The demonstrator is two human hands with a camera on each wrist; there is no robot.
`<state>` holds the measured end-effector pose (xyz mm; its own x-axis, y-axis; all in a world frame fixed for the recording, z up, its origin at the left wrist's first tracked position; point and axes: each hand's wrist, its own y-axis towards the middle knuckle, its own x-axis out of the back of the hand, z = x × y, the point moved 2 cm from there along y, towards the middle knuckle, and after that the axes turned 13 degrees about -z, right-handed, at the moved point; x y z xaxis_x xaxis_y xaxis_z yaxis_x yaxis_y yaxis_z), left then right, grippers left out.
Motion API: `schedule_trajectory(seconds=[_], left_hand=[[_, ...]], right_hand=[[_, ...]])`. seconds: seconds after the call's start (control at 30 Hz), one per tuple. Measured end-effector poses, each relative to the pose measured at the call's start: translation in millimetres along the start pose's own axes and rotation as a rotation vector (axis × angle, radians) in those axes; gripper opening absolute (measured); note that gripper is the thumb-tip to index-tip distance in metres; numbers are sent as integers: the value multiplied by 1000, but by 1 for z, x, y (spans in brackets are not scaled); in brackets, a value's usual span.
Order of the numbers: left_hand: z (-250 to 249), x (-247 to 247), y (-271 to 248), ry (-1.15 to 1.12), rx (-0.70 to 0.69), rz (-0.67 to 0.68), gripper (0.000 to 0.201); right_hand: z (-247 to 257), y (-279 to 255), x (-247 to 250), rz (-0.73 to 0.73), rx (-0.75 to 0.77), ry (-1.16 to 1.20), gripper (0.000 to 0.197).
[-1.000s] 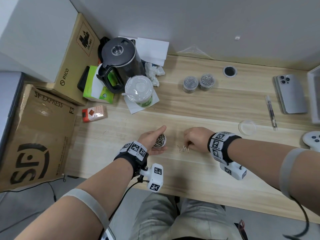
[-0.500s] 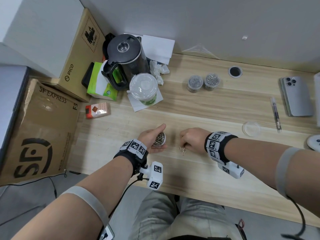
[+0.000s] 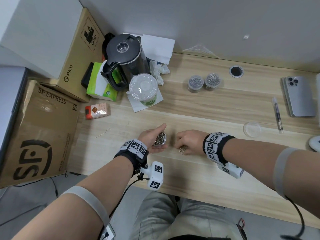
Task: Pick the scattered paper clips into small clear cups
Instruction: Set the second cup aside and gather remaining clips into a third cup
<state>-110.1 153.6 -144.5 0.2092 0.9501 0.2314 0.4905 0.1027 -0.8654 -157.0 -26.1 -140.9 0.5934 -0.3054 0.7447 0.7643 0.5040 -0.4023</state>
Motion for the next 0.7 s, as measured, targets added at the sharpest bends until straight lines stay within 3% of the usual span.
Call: schedule_trajectory(seconds=[0.13,0.7], left_hand=[[-1,-2,1,1,2,-6,49],[2,-6,-3,23,-13,9,50]], right_hand=[[-2,-3,2,-27,-19,16,21],[-5,-2,-7,-138,-95,5,7]])
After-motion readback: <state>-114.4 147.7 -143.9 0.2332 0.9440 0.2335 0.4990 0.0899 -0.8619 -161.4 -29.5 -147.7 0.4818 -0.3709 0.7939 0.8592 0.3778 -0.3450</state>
